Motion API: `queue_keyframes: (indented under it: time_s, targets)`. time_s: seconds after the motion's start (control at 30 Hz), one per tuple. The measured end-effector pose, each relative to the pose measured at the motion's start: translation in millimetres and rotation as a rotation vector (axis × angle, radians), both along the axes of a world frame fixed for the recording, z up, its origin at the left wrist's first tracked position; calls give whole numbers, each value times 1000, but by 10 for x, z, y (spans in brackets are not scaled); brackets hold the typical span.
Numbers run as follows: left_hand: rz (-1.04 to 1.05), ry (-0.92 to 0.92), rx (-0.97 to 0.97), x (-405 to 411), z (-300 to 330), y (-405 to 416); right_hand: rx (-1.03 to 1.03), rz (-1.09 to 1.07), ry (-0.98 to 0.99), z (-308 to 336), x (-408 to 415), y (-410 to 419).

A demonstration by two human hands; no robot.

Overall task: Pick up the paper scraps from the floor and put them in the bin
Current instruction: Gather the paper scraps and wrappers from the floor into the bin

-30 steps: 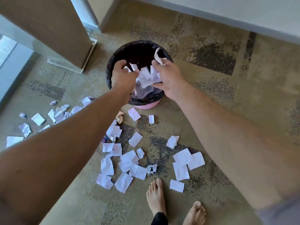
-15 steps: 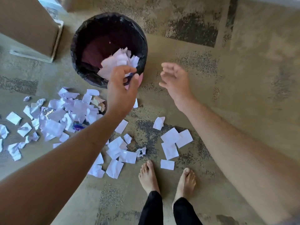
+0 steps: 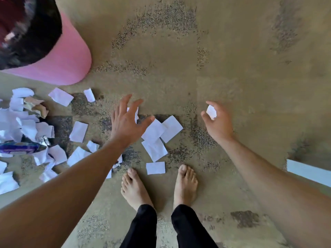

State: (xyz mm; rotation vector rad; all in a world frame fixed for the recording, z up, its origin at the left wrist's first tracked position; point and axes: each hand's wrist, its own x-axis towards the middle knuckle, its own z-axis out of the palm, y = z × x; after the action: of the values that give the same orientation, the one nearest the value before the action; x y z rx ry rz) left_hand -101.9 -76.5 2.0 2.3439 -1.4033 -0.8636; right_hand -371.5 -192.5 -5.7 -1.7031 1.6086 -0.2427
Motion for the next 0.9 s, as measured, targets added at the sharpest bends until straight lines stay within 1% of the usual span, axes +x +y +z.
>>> queue_keyframes:
  time_s: [0.07, 0.17, 0.3, 0.37, 0.43, 0.57, 0.73, 0.83, 0.9]
  targets:
    - [-17, -63, 58, -64, -293, 38, -11, 7, 74, -282, -230, 50]
    - [7, -127, 100, -81, -660, 71, 30, 19, 170, -643, -446, 125]
    - [36, -152, 140, -48, -1043, 43, 19, 141, 355, -948, -491, 95]
    - [-20, -166, 150, -153, -1173, 20, 32, 149, 469, -1010, -442, 57]
    - [-110, -178, 137, -311, -1235, 83, 30, 166, 539, -1054, -362, 118]
    - [-277, -159, 100, -564, -1254, 296, -29, 142, 542, -1086, -297, 296]
    - [-467, -150, 87, -664, -1235, 482, -57, 132, 536, -1020, -335, 269]
    - [-521, -150, 81, -602, -1218, 562, -3, 84, 570, -983, -372, 282]
    - [-561, -153, 81, -545, -1197, 638, 43, 43, 526, -973, -388, 328]
